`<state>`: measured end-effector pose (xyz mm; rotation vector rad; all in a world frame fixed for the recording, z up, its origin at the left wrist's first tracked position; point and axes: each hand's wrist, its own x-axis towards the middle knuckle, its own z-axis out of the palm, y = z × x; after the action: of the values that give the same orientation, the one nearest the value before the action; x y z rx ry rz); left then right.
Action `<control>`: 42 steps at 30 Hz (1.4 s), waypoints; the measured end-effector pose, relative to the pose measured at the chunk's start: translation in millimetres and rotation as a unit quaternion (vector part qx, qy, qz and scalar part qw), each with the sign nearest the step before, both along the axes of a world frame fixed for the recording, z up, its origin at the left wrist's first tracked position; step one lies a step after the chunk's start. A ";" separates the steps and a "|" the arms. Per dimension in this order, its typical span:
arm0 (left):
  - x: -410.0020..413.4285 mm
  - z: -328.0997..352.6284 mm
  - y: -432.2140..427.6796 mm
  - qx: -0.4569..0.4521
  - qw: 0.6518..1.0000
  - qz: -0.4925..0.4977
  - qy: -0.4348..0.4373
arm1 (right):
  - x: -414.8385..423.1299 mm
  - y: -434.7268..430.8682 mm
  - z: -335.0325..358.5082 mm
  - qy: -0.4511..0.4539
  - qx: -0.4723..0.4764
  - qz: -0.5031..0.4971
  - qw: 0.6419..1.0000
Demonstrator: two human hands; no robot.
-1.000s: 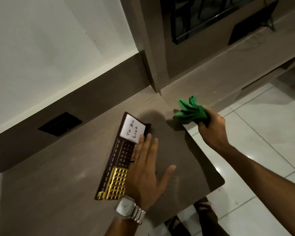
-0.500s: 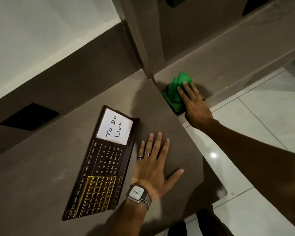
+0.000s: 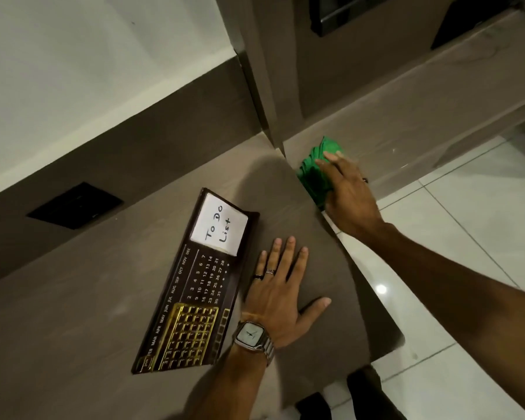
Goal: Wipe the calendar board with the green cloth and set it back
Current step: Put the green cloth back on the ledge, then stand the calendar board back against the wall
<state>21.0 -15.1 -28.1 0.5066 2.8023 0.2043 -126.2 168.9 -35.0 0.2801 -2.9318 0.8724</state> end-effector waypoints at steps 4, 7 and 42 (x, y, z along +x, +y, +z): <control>-2.1 34.2 -10.8 0.005 0.998 -0.003 0.059 | 16.5 -33.9 31.0 0.038 -0.129 0.024 0.991; -6.3 67.3 -25.4 -0.010 0.993 -0.015 0.116 | 22.4 -61.0 50.4 0.023 -0.173 0.090 0.981; 43.4 84.9 -272.5 0.075 0.885 0.439 0.137 | 82.0 -197.3 61.8 -0.148 -0.258 -0.013 0.955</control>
<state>64.4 -287.6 56.8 -0.8136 3.0883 0.5641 -44.2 -28.3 26.7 0.0781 -2.7960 1.7568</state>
